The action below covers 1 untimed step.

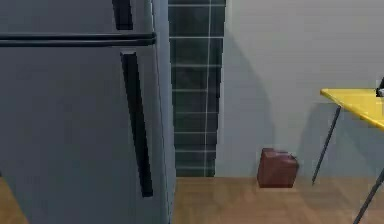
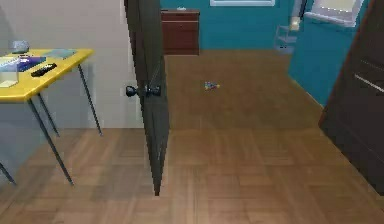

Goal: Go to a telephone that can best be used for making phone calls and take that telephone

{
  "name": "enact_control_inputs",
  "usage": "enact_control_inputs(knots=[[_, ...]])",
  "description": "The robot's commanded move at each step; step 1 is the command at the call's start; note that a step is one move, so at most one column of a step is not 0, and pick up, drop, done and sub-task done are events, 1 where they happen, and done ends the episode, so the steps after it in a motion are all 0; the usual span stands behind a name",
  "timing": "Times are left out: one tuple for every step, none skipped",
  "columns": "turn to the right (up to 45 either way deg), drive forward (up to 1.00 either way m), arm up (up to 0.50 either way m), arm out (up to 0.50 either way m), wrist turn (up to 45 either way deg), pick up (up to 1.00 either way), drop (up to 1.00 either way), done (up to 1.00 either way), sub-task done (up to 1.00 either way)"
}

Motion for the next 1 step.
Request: enact_control_inputs(knots=[[45.0,0.0,0.0,0.0,0.0,0.0,0.0,0.0,0.0]])
